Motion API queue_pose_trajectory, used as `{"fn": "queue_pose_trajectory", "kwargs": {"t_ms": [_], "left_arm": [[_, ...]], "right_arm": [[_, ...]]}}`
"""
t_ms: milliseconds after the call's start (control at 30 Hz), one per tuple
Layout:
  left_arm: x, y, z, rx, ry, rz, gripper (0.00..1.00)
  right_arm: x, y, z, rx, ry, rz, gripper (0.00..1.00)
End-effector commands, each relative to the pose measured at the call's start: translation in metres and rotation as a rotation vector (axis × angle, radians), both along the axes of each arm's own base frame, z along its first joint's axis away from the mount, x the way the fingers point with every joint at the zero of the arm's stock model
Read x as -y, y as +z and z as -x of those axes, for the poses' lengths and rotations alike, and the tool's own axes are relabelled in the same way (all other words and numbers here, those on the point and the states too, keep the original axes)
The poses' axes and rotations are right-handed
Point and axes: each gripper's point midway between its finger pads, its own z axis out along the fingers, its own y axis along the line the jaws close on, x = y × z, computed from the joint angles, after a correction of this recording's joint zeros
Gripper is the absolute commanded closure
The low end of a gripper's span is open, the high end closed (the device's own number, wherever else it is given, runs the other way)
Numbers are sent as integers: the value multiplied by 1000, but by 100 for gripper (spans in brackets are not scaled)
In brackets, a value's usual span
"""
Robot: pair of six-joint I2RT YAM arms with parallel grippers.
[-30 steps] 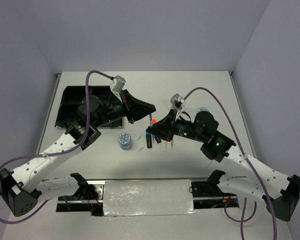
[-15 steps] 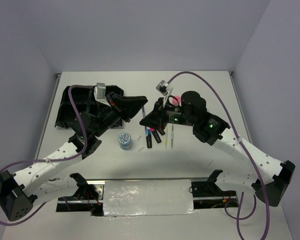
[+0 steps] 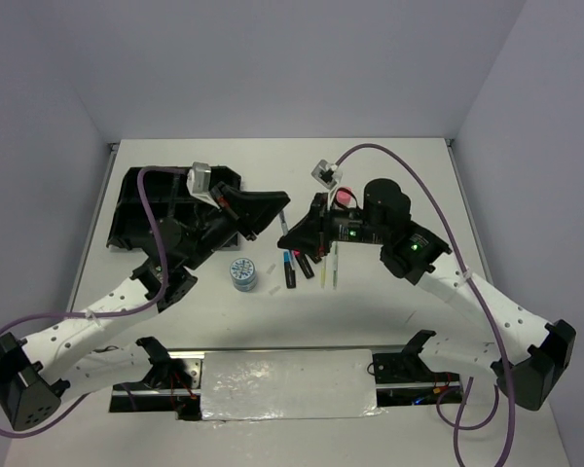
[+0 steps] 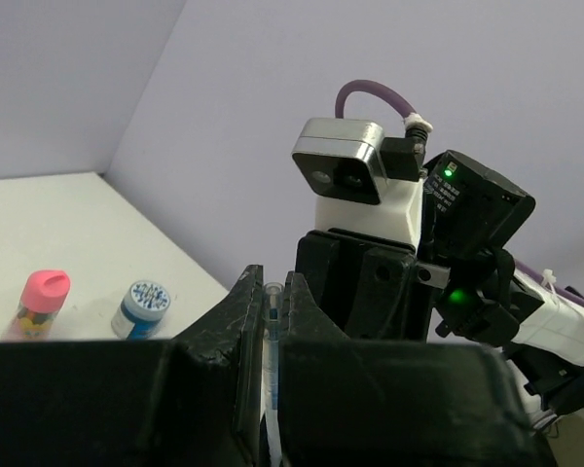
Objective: Sort the stationery into containers
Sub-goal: Close the pen cap on the pen, then place the pen in the storage box.
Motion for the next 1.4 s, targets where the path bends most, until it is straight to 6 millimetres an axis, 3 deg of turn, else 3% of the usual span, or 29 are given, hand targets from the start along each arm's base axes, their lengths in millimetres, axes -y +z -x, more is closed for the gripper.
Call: {"fn": "queue_pose_trajectory", "kwargs": {"t_ms": [0,67,100,133,167,233,367,500,533,667,733,800,833,867,900,933,1033,1067,1133,1167,1233,1267,1300,1367], "left_arm": [[33,-98,44,-229,-240,-372,90],[27,-85,38,-221,-195,-384,80],[24,-64,35,-191,-165,-357,73],[22,-56,35,-178,-156,-347,64],[21,-49,35,-164,-151,-341,56],[20,-30,39,-128,-158,-311,53],[20,-21,40,-111,-164,-303,51],[21,-27,39,-115,-166,-301,64],[22,-27,39,-108,-171,-300,72],[22,-30,33,-109,-141,-307,87],[21,-34,29,-117,-120,-324,100],[16,-35,15,-152,-46,-336,100],[12,-38,9,-188,-10,-352,100],[3,-42,-4,-228,50,-354,100],[-8,-46,-19,-267,130,-350,100],[-18,-52,-29,-323,182,-345,100],[-82,-76,-80,-481,489,-350,100],[-124,-93,-106,-570,619,-349,100],[-160,-109,-127,-684,706,-278,100],[-192,-127,-142,-745,796,-254,100],[-210,-136,-159,-774,850,-164,100],[-223,-156,-167,-808,886,-153,100],[-226,-150,-177,-776,902,-99,100],[-236,-168,-188,-769,956,-72,100]], "right_arm": [[19,131,1,427,-48,-374,100],[19,108,6,413,-43,-334,100],[20,99,6,393,-51,-315,100],[20,86,3,370,-72,-296,100],[23,84,6,371,-78,-297,100],[25,75,5,348,-95,-285,100],[21,70,4,320,-87,-262,100],[16,68,3,301,-79,-250,100],[15,66,4,296,-73,-247,100],[4,55,6,259,-33,-216,100],[-1,47,4,242,-22,-194,100],[-2,39,-1,225,-38,-181,85],[-2,35,-4,218,-55,-174,65],[-2,29,-8,202,-72,-157,53],[-1,24,-12,189,-93,-141,35],[1,15,-29,160,-170,-114,1],[16,-19,-67,22,-382,-14,0],[22,-39,-74,-34,-436,44,0],[30,-59,-79,-56,-497,73,0],[33,-56,-77,-47,-502,56,0],[36,-66,-73,-56,-500,59,0],[38,-65,-70,-51,-497,52,0],[39,-69,-68,-50,-491,59,0],[42,-73,-64,-51,-487,70,0]]}}
